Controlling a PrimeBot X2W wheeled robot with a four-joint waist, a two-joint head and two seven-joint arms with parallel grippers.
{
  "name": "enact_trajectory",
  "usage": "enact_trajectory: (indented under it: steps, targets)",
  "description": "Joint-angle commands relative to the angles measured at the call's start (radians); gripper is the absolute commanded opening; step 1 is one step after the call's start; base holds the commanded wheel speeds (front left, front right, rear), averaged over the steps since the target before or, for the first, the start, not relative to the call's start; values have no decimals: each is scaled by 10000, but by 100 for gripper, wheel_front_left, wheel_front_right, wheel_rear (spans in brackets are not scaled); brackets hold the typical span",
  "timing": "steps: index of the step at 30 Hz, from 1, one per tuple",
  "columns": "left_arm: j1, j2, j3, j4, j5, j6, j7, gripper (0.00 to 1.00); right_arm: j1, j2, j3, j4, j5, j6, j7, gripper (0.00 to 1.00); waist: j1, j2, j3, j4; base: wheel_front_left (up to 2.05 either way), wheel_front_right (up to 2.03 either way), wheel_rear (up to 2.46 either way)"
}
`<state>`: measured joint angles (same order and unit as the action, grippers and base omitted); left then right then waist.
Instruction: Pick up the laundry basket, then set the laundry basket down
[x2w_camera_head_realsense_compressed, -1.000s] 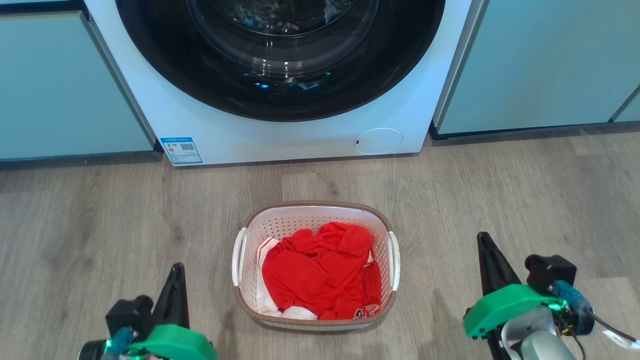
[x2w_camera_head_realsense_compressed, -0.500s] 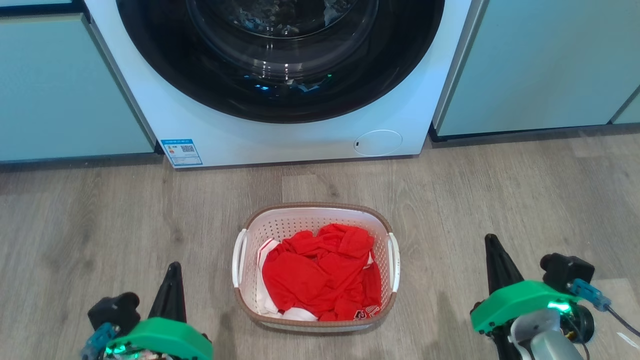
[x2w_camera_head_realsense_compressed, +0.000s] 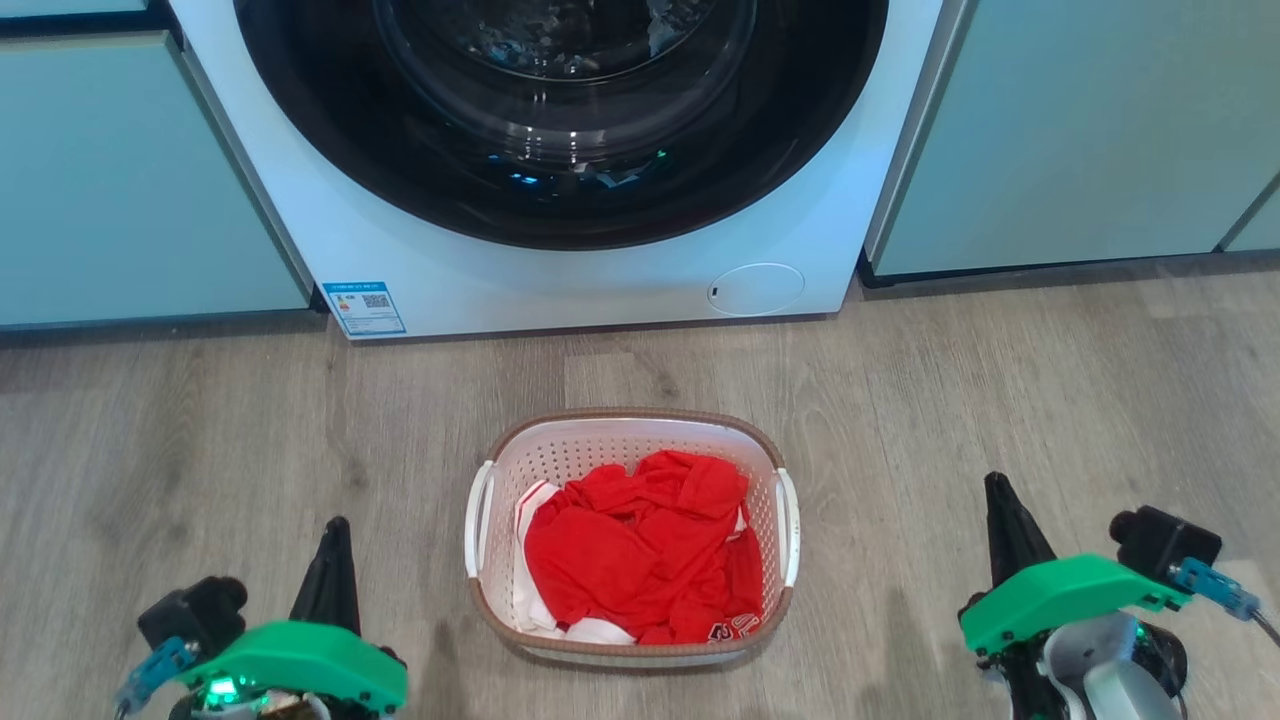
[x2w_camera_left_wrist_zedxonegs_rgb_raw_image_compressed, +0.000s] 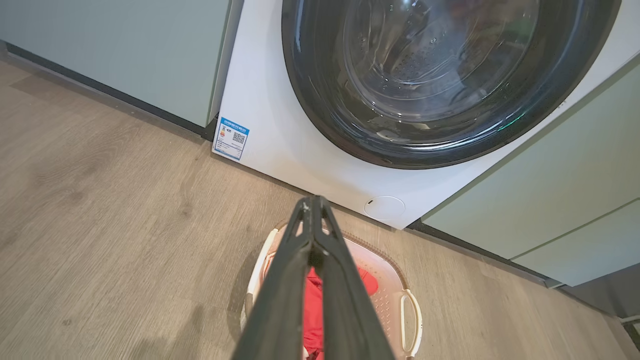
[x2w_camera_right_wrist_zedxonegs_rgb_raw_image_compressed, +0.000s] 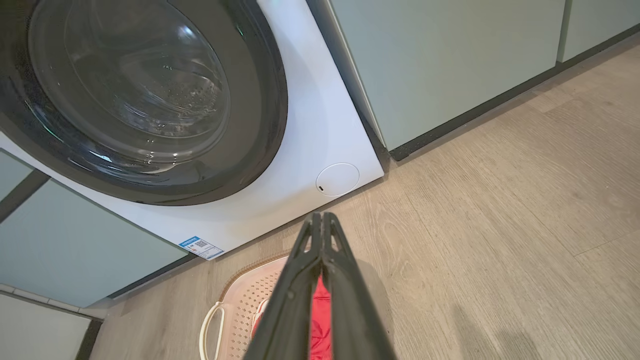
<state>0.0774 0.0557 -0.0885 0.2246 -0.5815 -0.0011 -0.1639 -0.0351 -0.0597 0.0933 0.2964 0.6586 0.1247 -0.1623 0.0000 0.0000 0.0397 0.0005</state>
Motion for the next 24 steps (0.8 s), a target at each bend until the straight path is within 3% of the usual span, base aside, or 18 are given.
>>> enact_trajectory:
  steps: [1,24]
  targets:
    - [-480,117,186,-264,-236,-87,51,0,-427,-137,-40,-373,234,18,34,0,0,0,-3,0,0,0,0]
    - [-832,150,564,-151,-2990,-408,685,0,-494,-176,-439,-420,2809,29,644,0,0,0,-99,-1,0,0,0]
